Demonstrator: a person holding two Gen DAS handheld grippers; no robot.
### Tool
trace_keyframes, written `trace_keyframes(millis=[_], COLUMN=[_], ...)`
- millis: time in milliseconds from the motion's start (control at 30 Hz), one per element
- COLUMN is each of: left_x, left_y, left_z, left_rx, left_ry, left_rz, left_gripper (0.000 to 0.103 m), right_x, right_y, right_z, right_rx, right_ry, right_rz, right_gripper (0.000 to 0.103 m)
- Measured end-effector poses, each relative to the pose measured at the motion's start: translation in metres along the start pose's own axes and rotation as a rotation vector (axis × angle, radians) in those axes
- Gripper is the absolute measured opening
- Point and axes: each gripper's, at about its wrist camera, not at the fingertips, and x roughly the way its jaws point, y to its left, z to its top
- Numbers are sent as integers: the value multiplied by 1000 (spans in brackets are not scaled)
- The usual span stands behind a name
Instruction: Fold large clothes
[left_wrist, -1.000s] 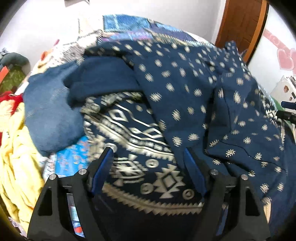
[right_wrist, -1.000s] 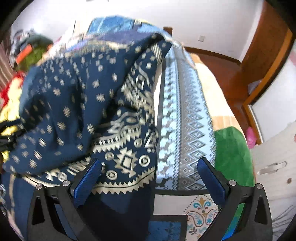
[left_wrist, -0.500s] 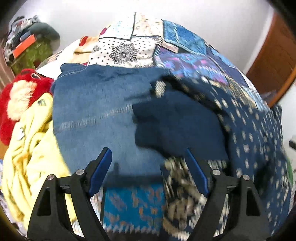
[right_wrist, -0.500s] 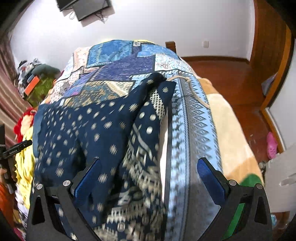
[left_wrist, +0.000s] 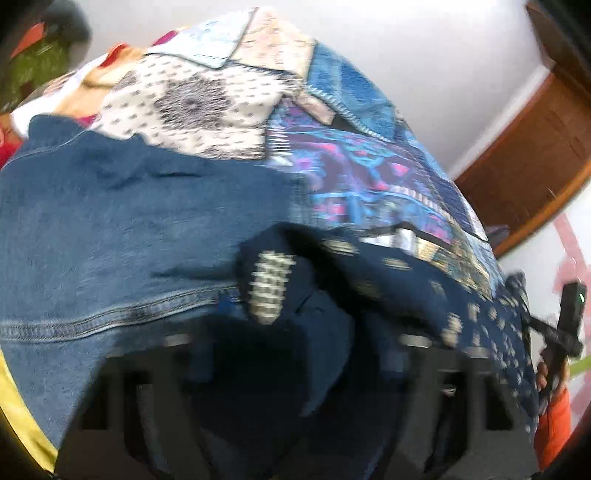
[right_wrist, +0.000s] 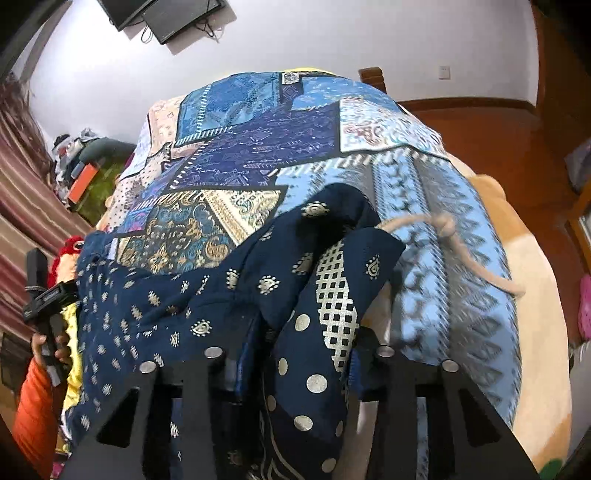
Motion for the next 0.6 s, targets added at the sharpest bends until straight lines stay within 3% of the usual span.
trace_keyframes(millis=[67, 133, 233, 400, 600], left_x=[0, -3, -15, -39, -4], left_y=[-8, -9, -6, -3, 3], left_z=[1, 2, 7, 38, 56], left_rx=[35, 54, 39, 43, 85], left_ry=[-3, -8, -35, -148, -89], left_rz=[55, 99, 135, 225, 348], left_gripper=[38, 24, 16, 14, 15], right_x=[-4, -9, -17, -13, 32], right_y=[8, 17, 35, 61, 53], right_z=[7, 18, 36, 69, 87], right_rx=[-20, -30, -74, -134, -111], right_ry=[-34, -67, -111, -159, -104], right_rz=[-8, -1, -11, -45, -163], right_gripper=[20, 17, 14, 13, 13])
